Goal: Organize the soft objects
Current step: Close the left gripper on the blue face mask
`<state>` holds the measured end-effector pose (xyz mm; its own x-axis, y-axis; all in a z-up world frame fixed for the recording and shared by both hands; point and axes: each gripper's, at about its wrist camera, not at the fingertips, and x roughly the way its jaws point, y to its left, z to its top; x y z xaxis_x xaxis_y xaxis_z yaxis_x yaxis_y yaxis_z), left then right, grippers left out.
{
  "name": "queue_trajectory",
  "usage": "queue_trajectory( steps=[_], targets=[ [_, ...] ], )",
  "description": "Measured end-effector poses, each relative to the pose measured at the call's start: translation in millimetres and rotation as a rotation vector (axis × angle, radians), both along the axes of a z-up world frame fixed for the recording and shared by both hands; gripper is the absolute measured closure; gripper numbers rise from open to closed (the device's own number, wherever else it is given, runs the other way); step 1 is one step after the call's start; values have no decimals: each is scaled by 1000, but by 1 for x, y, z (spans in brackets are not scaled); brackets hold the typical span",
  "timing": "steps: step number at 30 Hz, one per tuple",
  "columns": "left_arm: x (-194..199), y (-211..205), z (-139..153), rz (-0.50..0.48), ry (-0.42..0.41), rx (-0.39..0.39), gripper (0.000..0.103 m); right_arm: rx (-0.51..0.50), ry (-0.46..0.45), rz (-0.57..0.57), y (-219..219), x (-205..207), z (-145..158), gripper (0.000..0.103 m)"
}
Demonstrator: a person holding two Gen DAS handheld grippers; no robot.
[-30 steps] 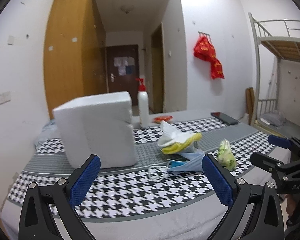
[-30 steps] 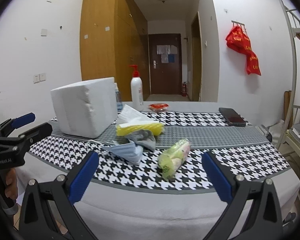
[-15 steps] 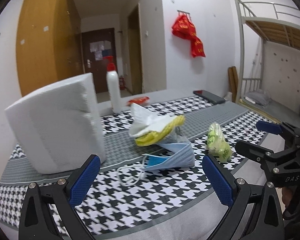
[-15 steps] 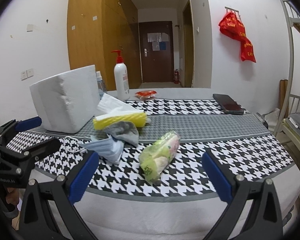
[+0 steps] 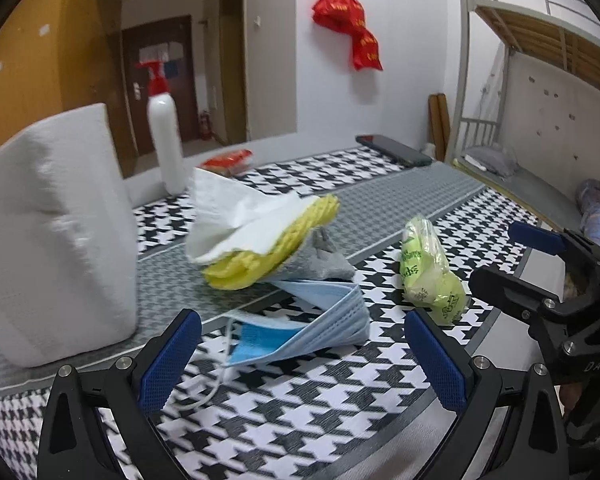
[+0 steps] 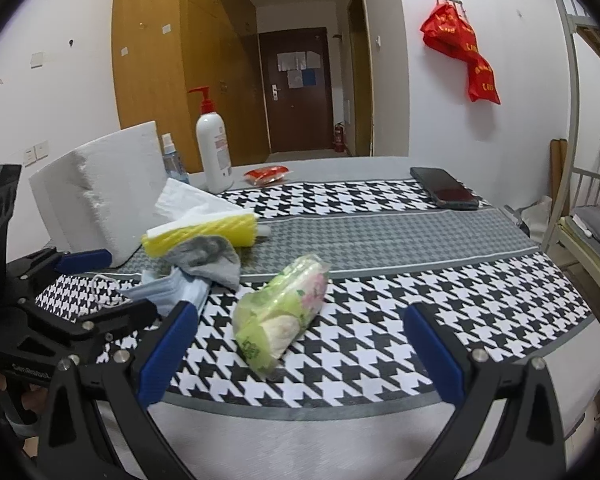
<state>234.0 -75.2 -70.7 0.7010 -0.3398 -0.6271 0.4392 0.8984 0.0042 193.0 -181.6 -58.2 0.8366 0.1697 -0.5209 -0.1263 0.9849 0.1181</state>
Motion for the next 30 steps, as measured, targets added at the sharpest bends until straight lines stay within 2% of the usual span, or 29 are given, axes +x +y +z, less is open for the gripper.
queue_trajectory(
  steps=[4,9,14,16,19,21,23,30],
  targets=[
    [9,-11,-7,-13,26,41,8,8,10,-2,-3,5,-4,0],
    [16,-17,-12,-49,85,59,24,18,23,5,-4,11,-7,0],
    [19,-19,-15,-65,109,73,34,25,29,10,-5,14,-9,0],
    [20,-21,-18,-69,126,88,42,30,33,12,-5,15,-9,0],
    [22,-22,-19,-87,138,79,60,30,40,17,-4,16,-11,0],
    [22,-23,-19,-89,130,84,75,33,49,21,-3,18,-12,0],
    [20,-22,-20,-92,127,75,82,42,64,24,-1,22,-15,0],
    [11,-11,-16,-110,124,4,83,31,87,33,11,26,-14,0]
  ],
)
